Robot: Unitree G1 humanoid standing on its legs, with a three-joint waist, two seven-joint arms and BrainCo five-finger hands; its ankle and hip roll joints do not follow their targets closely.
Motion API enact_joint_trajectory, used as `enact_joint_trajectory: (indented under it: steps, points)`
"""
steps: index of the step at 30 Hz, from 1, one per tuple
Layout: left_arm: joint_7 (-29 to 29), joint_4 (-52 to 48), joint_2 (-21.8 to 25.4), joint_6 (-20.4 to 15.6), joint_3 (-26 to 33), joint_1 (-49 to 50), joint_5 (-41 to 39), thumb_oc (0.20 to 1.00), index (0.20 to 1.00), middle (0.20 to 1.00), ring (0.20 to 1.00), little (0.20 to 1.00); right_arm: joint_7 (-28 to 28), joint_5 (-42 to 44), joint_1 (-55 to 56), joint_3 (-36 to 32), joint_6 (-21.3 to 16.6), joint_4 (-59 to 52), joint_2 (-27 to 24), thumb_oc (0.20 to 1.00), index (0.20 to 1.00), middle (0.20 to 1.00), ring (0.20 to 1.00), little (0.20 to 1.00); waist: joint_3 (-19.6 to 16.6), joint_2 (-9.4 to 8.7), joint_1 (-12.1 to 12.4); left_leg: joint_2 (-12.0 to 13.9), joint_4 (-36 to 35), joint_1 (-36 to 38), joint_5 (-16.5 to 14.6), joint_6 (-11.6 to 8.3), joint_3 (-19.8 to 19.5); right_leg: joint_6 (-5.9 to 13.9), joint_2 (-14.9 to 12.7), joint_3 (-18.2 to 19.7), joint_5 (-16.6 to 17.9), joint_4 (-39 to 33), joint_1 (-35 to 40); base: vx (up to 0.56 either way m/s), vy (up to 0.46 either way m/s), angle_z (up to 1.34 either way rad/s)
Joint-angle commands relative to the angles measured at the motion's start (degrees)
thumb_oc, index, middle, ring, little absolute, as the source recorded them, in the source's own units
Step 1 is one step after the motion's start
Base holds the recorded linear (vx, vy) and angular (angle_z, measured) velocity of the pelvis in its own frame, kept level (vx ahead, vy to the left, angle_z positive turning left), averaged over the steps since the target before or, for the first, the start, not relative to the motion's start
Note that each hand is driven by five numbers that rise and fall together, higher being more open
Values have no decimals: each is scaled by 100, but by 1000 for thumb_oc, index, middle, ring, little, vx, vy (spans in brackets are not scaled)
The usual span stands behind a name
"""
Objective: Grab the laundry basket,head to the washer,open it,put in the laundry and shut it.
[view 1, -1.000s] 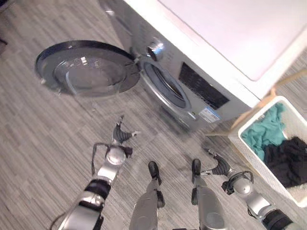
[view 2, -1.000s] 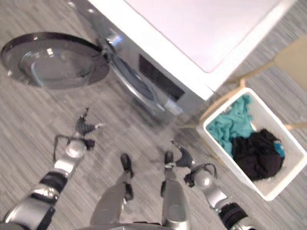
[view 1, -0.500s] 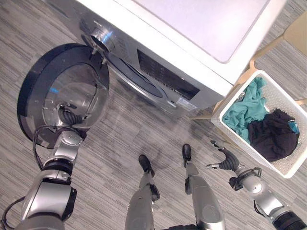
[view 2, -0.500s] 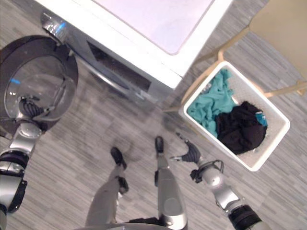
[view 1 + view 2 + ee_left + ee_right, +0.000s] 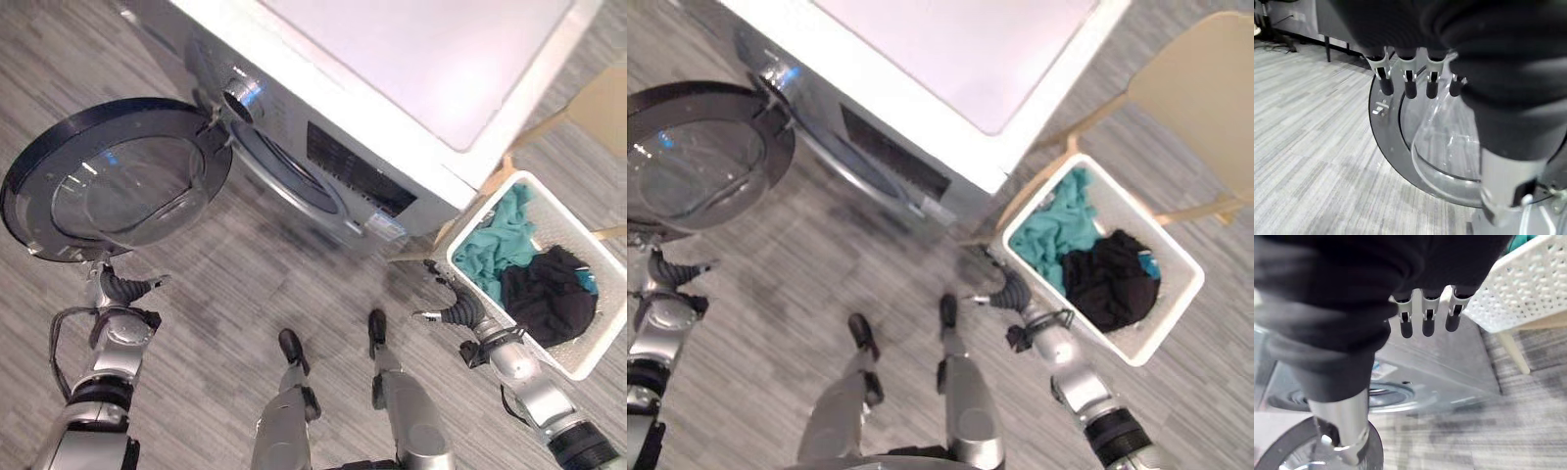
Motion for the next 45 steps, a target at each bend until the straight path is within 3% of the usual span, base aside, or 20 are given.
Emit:
enact_joint_trajectory:
  steps: [1,4,5,6,8,10,11,12,16,18,20,22,23,24,27,33,36,42,45]
  points:
    - [-121,282,-568,-130,-111,521,-202,1000,1000,1000,1000,1000,52,208,341,-178,-107,-205,68,1000,1000,1000,1000,1000,-666,72,-1,-391,228,228,-776,203,-42,332,29,-125,-842,900,-221,101,27,-33]
    - [-275,214,-1105,-122,-168,1051,-181,1000,1000,1000,1000,1000,74,61,373,-355,-65,-316,90,1000,1000,1000,1000,1000,-794,180,-32,-393,213,575,-845,200,207,370,18,-305,-865,1072,-107,110,15,-59]
    - [-363,246,-1362,-98,-158,1371,-247,1000,1000,1000,1000,1000,32,-166,283,-418,-57,-366,83,1000,1000,1000,1000,1000,-868,284,42,-314,173,832,-955,139,405,461,-217,-1086,-892,1387,-80,102,-2,-108]
    - [-363,244,-1368,-99,-158,1376,-246,1000,1000,1000,1000,1000,30,-169,288,-417,-54,-370,79,1000,1000,1000,1000,1000,-868,289,35,-316,169,837,-954,139,399,463,-222,-1091,-902,1402,-81,96,-16,-134]
    - [-492,371,-1557,-27,-162,1635,-235,1000,1000,1000,1000,1000,9,-395,235,-419,-2,-366,98,1000,1000,1000,1000,1000,-1010,360,133,-216,151,968,-909,120,676,407,-577,-2162,-873,1711,-72,41,-91,-87]
    - [-544,467,-1625,5,-206,1692,-183,1000,1000,1000,1000,1000,-17,-481,251,-455,14,-332,102,1000,1000,1000,1000,1000,-1072,383,121,-173,159,999,-898,126,709,375,-658,-2381,-902,1820,-83,46,-151,-59]
    - [-628,622,-1740,-2,-318,1699,-95,1000,1000,1000,1000,1000,-65,-624,333,-519,-3,-313,99,1000,1000,1000,1000,1000,-1159,384,49,-152,207,1045,-919,109,716,337,-617,-2355,-991,1709,-15,164,-318,-40]
    - [-829,819,-1968,-23,-502,1847,129,1000,1000,1000,1000,1000,-141,-806,580,-677,-1,-230,42,1000,1000,1000,1000,1000,-1366,395,-47,-51,682,1075,-1080,-12,817,219,-416,-2096,-1131,1086,440,164,-327,-4]
    - [-966,861,-2091,-28,-610,1966,210,1000,1000,1000,1000,1000,-143,-826,662,-709,48,-223,-61,1000,1000,1000,1000,1000,-1404,356,-50,288,1535,1057,-1216,-181,934,70,-214,-1874,-1237,678,864,116,-175,-17]
    - [-996,836,-2215,-87,-755,2020,121,1000,1000,1000,1000,1000,-120,-833,487,-541,92,-48,-152,1000,1000,1000,1000,1000,-1354,365,91,285,1902,925,-1057,-269,389,-28,-24,-1540,-1333,497,1039,101,-87,-69]
    - [-1000,901,-2297,-120,-878,2010,61,1000,1000,1000,1000,1000,-146,-916,299,-379,110,127,-235,1000,1000,1000,1000,1000,-1336,321,209,133,1862,668,-1228,-222,-310,-44,7,-1280,-1385,446,1141,27,-50,-130]
    - [-1042,965,-2297,-146,-1000,1999,44,1000,1000,1000,1000,1000,-201,-1057,94,-236,169,354,-371,1000,1000,1000,1000,1000,-1301,262,277,56,1588,259,-927,-175,-784,-74,-14,-1093,-1330,510,1155,45,-10,-111]
    - [-1042,966,-2297,-146,-999,1998,44,1000,1000,1000,1000,1000,-203,-1058,91,-234,168,358,-371,1000,1000,1000,1000,1000,-1299,261,275,54,1583,262,-924,-175,-784,-74,-16,-1092,-1333,513,1155,184,40,-98]
    - [-1032,1029,-2293,-173,-1085,2022,24,1000,1000,1000,1000,1000,-269,-1201,-148,-14,203,634,-460,1000,1000,1000,1000,1000,-1212,319,429,-10,1171,18,-508,-256,-1282,-84,123,-823,-1418,567,1258,159,67,-126]
    - [-951,1303,-2261,-143,-1106,1954,165,1000,1000,1000,1000,1000,-357,-1583,-590,334,284,1051,-575,1000,1000,1000,1000,1000,-1220,454,475,-101,738,195,-413,-182,-1305,-24,145,-621,-1503,719,1188,188,218,-127]
    - [-786,1246,-2149,-248,-1230,1668,42,1000,1000,1000,1000,1000,-719,-2231,-1659,949,450,1885,-556,1000,1000,1000,1000,1000,-841,548,625,-206,728,-140,-397,-32,-1181,43,-16,-393,-1407,1115,455,-75,138,-12]
    - [-625,1159,-2091,-336,-1325,1408,-110,1000,1000,1000,1000,1000,-1065,-2527,-2469,1307,570,2584,-435,1000,1000,1000,1000,1000,-590,642,780,-266,767,-572,-291,17,-1241,39,-118,-413,-1296,1313,-75,-129,95,29]
    - [-517,1038,-2028,-400,-1441,1245,-267,1000,1000,1000,1000,1000,-1335,-2612,-3222,1563,698,3326,-363,1000,1000,1000,1000,1000,-381,725,925,-310,737,-884,-173,10,-1346,42,-218,-506,-1249,1356,-366,-52,26,20]
    - [-489,914,-1934,-506,-1550,1103,-507,1000,1000,1000,1000,1000,-1474,-2482,-4094,1858,802,4202,-352,1000,1000,1000,1000,1000,-186,815,1127,-347,661,-1239,3,-45,-1478,46,-268,-634,-1192,1394,-697,-75,-14,26]
